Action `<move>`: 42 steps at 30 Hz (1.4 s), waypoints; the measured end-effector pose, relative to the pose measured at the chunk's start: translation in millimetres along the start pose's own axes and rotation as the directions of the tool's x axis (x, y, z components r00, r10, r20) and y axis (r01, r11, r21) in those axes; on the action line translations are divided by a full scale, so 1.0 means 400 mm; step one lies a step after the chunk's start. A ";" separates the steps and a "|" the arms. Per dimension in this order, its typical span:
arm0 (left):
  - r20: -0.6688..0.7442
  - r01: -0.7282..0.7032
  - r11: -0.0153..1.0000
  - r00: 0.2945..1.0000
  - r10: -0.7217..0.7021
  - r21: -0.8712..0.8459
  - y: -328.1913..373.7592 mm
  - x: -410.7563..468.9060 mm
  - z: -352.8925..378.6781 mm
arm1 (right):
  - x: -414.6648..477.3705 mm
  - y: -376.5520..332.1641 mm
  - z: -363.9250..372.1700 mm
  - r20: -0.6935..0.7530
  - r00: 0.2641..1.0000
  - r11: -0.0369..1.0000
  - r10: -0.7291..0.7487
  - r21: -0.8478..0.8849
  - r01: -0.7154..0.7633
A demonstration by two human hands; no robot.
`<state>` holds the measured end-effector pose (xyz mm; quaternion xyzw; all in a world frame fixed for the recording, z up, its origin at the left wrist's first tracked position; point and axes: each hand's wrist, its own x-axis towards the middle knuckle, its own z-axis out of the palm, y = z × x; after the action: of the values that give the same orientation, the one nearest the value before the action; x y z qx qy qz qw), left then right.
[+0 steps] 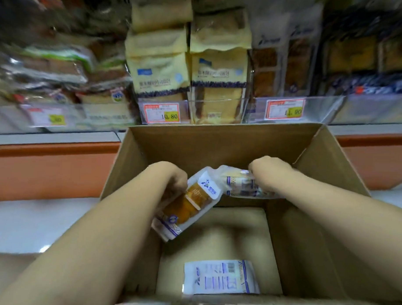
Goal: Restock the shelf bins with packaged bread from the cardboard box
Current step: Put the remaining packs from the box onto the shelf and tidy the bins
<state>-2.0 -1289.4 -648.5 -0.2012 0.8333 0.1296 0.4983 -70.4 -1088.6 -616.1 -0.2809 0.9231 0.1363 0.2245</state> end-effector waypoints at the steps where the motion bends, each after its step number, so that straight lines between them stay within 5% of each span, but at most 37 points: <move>1: -0.015 -0.001 1.000 1.000 0.001 -0.003 -0.004 -0.028 -0.002 | -0.028 0.005 -0.017 -0.066 0.998 1.000 -0.014 -0.022 0.013; 6: -0.146 -0.089 0.994 0.986 0.079 -0.065 -0.009 -0.200 -0.018 | -0.172 0.063 -0.082 -0.381 0.923 0.994 -0.052 0.068 0.083; 11: -0.293 -0.299 0.906 0.932 0.211 -0.298 0.007 -0.371 -0.058 | -0.288 0.159 -0.143 -0.674 0.735 0.921 -0.068 0.242 0.307; 17: -0.526 -0.537 0.763 0.793 0.309 -0.361 0.057 -0.498 -0.107 | -0.340 0.253 -0.242 -0.886 0.464 0.739 -0.005 0.310 0.599; 21: -0.690 -0.636 0.672 0.678 0.253 -0.378 0.126 -0.513 -0.126 | -0.268 0.310 -0.283 -0.932 0.363 0.796 -0.002 0.218 0.564; 27: -0.815 -0.658 0.693 0.552 0.177 -0.295 0.224 -0.475 -0.165 | -0.135 0.360 -0.307 -0.918 0.395 0.835 0.026 0.237 0.496; 32: -0.768 -0.678 0.618 0.615 0.179 -0.399 0.280 -0.445 -0.198 | -0.047 0.389 -0.323 -0.855 0.505 0.794 0.119 0.388 0.468; 39: -0.763 -0.723 0.479 0.628 0.154 -0.498 0.310 -0.396 -0.248 | 0.033 0.406 -0.401 -0.806 0.493 0.613 0.328 0.579 0.538; 42: -0.747 -0.736 0.389 0.646 0.158 -0.554 0.314 -0.374 -0.259 | 0.071 0.404 -0.410 -0.797 0.539 0.639 0.273 0.569 0.517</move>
<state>-78.0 -1190.4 -465.7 -0.1903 0.7954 0.5754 -0.0012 -240.5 -1033.4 -468.4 -0.2605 0.8534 -0.4306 -0.1359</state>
